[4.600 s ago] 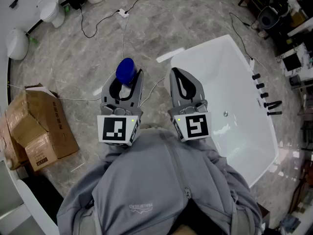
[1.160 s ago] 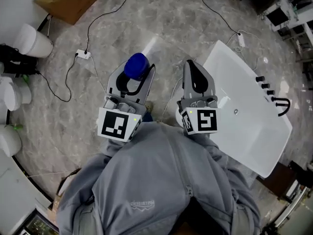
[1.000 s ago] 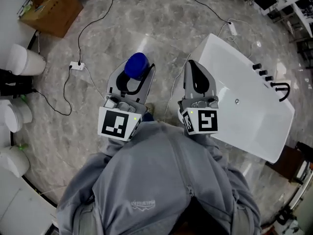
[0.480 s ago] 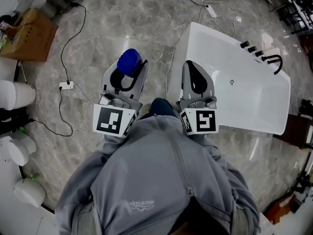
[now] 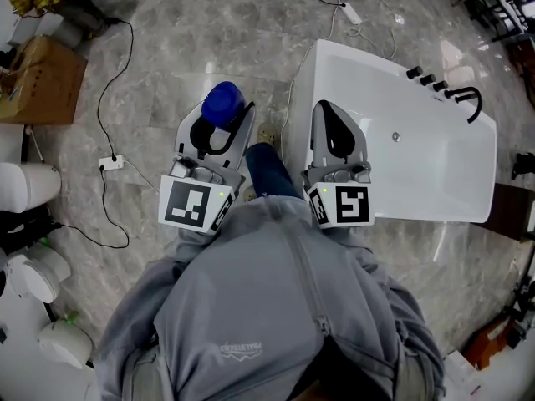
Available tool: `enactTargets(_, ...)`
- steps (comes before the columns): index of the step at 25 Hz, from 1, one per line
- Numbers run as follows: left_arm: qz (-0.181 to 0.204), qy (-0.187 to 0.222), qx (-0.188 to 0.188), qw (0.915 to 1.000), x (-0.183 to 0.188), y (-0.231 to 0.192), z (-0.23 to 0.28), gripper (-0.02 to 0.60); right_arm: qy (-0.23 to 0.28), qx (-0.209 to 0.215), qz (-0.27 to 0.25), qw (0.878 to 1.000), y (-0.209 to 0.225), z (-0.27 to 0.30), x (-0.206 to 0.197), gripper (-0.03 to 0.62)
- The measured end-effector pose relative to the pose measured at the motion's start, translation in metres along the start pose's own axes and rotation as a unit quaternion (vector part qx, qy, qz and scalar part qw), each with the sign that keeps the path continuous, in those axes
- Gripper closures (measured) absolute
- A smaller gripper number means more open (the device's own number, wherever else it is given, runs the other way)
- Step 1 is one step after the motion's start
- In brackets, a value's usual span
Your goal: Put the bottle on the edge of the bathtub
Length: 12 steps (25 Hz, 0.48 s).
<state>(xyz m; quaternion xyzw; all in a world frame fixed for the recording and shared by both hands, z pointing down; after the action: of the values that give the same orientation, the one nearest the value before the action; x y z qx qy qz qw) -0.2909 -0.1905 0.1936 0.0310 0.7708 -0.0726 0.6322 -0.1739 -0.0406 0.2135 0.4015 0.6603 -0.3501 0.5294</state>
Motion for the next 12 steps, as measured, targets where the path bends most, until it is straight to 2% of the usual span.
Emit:
enactTargets(5,-0.003,-0.009,-0.014,0.9999,-0.013,-0.025,0.049,0.43,-0.01,-0.015,0.006,1.0,0.029,0.042,-0.019,0.591)
enactTargets(12,-0.008,-0.024,-0.043,0.9988,-0.036,-0.053,0.149,0.43,-0.027,-0.046,0.019,0.998,0.096,0.109,-0.048,0.591)
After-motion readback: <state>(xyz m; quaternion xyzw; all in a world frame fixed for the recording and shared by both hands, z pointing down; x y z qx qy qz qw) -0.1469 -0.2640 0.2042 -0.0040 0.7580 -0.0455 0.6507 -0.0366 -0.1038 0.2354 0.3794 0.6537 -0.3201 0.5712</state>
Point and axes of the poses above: the fingertips, and each gripper's own axes: z forward along the fingers, y to its right, x out of its top, the point moved 7 cm from there along -z, backward along the fingers, and after that the axes turned 12 degrees about y, right-handed, at the moved point
